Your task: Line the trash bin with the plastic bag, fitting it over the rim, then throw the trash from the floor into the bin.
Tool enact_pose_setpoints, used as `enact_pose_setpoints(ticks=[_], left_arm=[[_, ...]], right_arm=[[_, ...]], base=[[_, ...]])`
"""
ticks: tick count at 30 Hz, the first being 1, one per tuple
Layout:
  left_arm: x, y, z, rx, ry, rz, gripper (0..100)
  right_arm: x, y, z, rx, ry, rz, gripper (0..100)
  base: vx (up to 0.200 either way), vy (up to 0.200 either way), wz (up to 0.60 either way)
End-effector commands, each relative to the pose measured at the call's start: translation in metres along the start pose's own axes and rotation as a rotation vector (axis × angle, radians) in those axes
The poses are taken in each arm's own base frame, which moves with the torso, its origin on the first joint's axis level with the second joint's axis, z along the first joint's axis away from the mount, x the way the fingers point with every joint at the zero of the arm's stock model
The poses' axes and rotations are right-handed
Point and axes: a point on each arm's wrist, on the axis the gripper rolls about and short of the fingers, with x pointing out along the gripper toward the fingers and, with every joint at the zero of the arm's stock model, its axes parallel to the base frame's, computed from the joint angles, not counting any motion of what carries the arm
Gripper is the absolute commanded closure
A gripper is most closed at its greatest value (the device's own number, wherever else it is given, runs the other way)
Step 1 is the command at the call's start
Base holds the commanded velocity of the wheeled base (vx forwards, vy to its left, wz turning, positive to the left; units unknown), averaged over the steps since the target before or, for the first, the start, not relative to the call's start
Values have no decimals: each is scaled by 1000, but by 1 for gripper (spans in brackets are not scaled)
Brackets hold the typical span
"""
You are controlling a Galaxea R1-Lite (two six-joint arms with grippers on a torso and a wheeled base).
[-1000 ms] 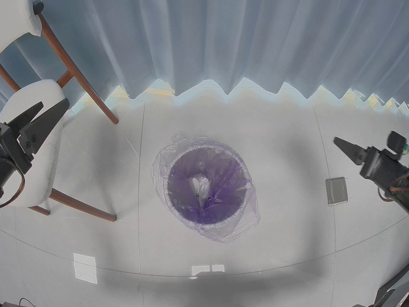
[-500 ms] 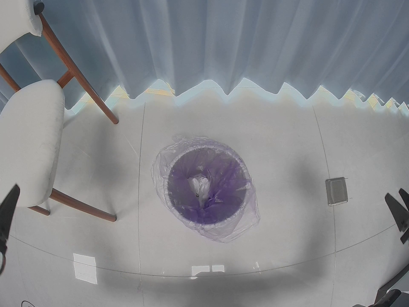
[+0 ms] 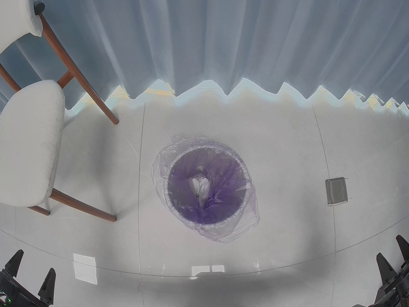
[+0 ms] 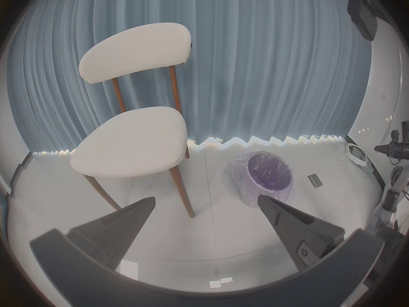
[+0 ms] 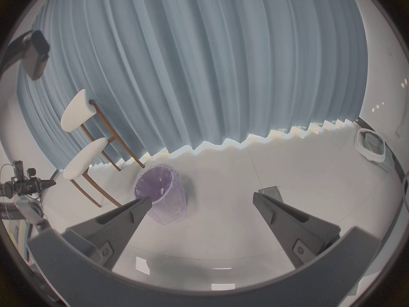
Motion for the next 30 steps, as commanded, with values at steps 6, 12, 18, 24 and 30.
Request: enact_pose_setpoints(ticks=[6,12,18,24,30], left_arm=[[0,-3,-9,58,3,-89,0],[-1,-5,-9,62,-2,-119,0],[-1,1,-9,-20,-5,174,0],[-8,-2,-11,-24,-94,177,0],[-8,-4,-10,20,-100,65,0]], right_arm=[[-3,-3,-10,-96,-33,-91,0],[-4,-3,-11,-80,-30,-99,0],[-4,-1,-11,-169,-22,10,0],[-4,-5,-10,-126,-26,-205,0],[-4,-4,-11,-122,-23,-174,0]], base=[[0,0,0],[0,0,0],[0,0,0],[0,0,0],[0,0,0]])
